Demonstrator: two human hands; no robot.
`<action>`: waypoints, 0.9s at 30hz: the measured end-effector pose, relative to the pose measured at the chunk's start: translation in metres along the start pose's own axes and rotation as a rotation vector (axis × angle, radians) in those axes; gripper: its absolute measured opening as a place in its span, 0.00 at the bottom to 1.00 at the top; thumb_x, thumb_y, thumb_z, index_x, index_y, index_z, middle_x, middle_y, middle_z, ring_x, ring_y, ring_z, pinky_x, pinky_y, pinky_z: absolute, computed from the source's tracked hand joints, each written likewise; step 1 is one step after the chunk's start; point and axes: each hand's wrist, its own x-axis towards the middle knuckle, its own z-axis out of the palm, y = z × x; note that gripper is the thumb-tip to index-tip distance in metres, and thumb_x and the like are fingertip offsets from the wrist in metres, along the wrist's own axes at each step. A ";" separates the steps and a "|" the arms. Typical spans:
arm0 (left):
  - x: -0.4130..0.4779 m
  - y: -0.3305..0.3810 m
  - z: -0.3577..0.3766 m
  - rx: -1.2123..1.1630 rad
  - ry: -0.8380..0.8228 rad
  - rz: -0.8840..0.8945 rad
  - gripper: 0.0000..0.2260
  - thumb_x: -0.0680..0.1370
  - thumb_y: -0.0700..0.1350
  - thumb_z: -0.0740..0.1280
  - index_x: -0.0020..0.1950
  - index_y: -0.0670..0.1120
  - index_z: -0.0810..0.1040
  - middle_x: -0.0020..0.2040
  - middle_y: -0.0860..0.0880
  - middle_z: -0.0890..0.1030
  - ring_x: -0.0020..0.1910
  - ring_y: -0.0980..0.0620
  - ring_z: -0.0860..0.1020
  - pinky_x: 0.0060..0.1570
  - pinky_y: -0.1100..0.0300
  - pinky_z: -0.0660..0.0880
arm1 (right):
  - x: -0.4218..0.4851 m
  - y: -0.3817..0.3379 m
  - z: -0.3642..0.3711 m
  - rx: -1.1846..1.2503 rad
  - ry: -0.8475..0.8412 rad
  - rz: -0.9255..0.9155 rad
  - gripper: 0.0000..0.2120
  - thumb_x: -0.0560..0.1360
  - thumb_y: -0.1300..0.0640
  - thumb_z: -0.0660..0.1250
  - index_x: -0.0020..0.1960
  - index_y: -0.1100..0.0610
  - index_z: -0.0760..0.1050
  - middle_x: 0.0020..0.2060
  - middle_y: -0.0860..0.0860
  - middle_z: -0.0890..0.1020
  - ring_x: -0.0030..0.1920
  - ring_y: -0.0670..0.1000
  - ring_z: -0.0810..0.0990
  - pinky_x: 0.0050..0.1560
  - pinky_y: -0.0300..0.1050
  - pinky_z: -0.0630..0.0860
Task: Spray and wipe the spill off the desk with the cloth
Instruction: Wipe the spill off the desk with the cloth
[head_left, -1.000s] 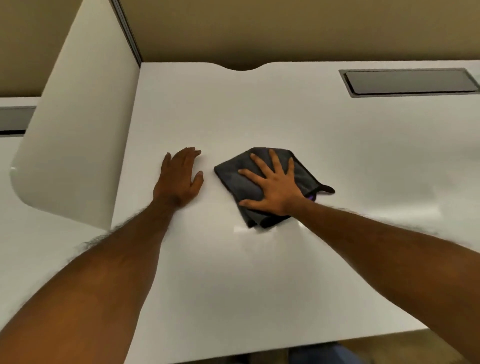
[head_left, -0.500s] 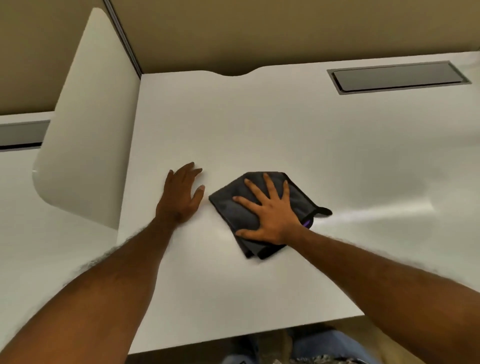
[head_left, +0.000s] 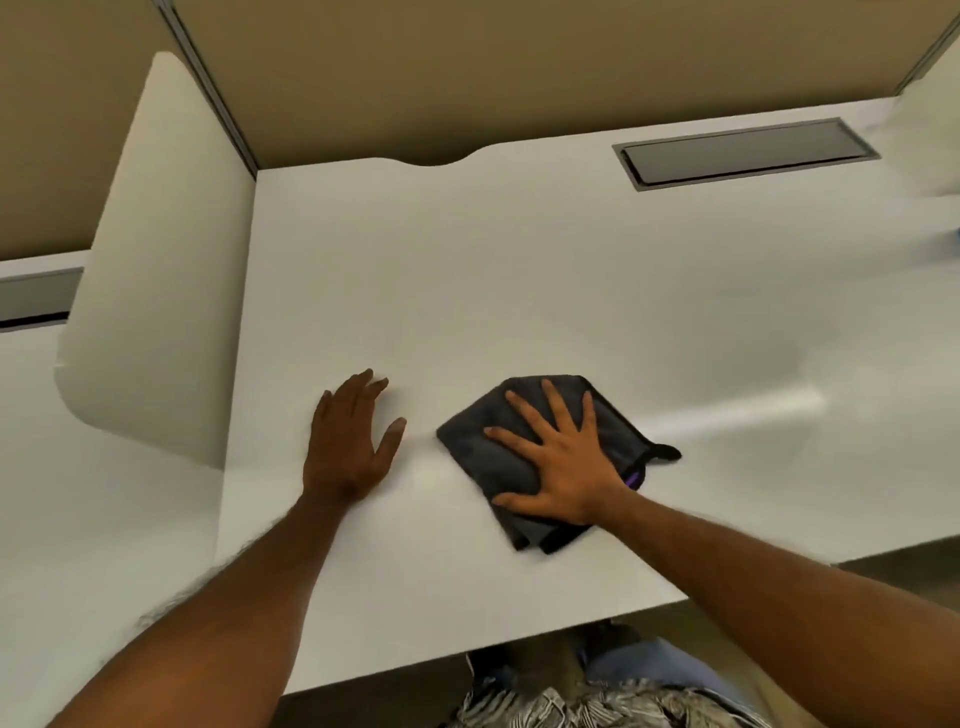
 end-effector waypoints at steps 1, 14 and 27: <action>0.000 0.002 0.001 0.030 -0.001 0.007 0.28 0.78 0.61 0.54 0.74 0.47 0.67 0.75 0.46 0.68 0.75 0.46 0.64 0.75 0.44 0.56 | 0.001 0.018 -0.005 0.005 -0.028 0.079 0.40 0.67 0.19 0.50 0.76 0.33 0.51 0.80 0.48 0.48 0.78 0.63 0.37 0.66 0.81 0.42; 0.029 0.062 0.021 0.034 -0.020 0.022 0.27 0.77 0.62 0.53 0.71 0.49 0.69 0.75 0.45 0.68 0.74 0.44 0.65 0.71 0.41 0.63 | -0.045 0.014 -0.001 0.011 0.004 0.067 0.42 0.66 0.19 0.50 0.76 0.34 0.52 0.80 0.49 0.47 0.78 0.63 0.36 0.66 0.81 0.41; 0.055 0.122 0.044 0.129 -0.144 0.082 0.31 0.75 0.66 0.51 0.73 0.50 0.67 0.77 0.46 0.64 0.77 0.45 0.60 0.73 0.39 0.59 | -0.073 0.068 0.000 0.022 -0.001 0.199 0.43 0.66 0.18 0.50 0.77 0.34 0.49 0.80 0.50 0.47 0.78 0.64 0.37 0.65 0.81 0.42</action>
